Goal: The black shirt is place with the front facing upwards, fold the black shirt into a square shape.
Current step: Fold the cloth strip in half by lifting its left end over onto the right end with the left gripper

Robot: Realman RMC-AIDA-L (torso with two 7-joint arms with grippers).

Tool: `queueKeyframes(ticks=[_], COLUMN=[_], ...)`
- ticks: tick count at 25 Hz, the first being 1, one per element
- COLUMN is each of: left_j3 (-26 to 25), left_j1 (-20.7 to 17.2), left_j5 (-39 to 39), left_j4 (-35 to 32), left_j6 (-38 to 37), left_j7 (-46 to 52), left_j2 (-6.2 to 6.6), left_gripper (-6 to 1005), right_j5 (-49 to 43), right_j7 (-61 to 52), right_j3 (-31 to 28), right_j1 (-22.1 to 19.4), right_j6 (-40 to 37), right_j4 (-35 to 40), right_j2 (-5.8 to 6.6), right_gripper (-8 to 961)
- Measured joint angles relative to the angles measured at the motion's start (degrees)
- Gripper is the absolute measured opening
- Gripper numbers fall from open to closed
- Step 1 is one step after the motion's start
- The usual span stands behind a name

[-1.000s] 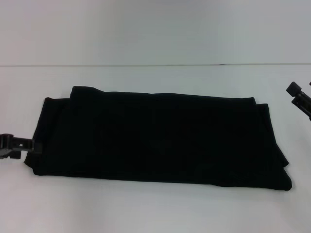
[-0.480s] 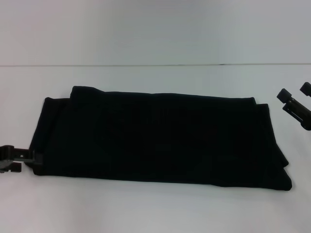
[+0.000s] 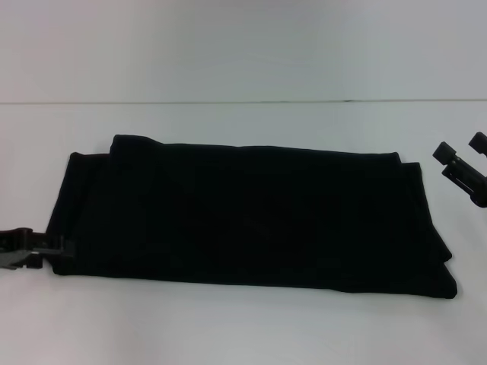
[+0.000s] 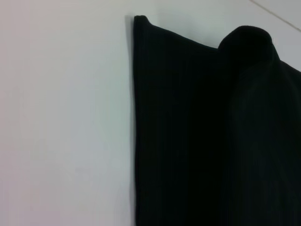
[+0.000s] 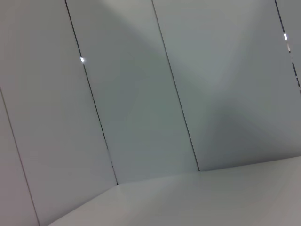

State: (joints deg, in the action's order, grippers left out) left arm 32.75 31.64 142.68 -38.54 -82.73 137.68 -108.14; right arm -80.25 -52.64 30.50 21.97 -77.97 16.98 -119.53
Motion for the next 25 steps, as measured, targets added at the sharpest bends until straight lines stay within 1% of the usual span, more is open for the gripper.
queueKeyframes(ticks=[7, 13, 15, 25], left_j3=[0.2, -0.2, -0.2, 0.3], left_j1=[0.6, 0.3, 0.2, 1.8], left_j5=[0.2, 1.9, 2.4, 3.7], left_j4=[0.3, 0.1, 0.1, 1.8], left_j6=[0.6, 0.9, 0.9, 0.9], left_j7=[-0.1, 1.0, 1.3, 1.5], left_j2=[-0.02, 0.96, 1.11, 0.95], left_gripper=[836, 836, 836, 831], right_j5=[0.0, 0.0, 0.0, 0.0], right_j7=[0.0, 0.0, 0.0, 0.6], right_j3=[0.0, 0.0, 0.0, 0.0], right_j1=[-0.1, -0.2, -0.2, -0.5], right_j6=[-0.1, -0.3, -0.4, -0.4], right_j4=[-0.5, -0.8, -0.8, -1.5], right_j2=[0.00, 0.00, 0.00, 0.00], right_gripper=[865, 865, 865, 865])
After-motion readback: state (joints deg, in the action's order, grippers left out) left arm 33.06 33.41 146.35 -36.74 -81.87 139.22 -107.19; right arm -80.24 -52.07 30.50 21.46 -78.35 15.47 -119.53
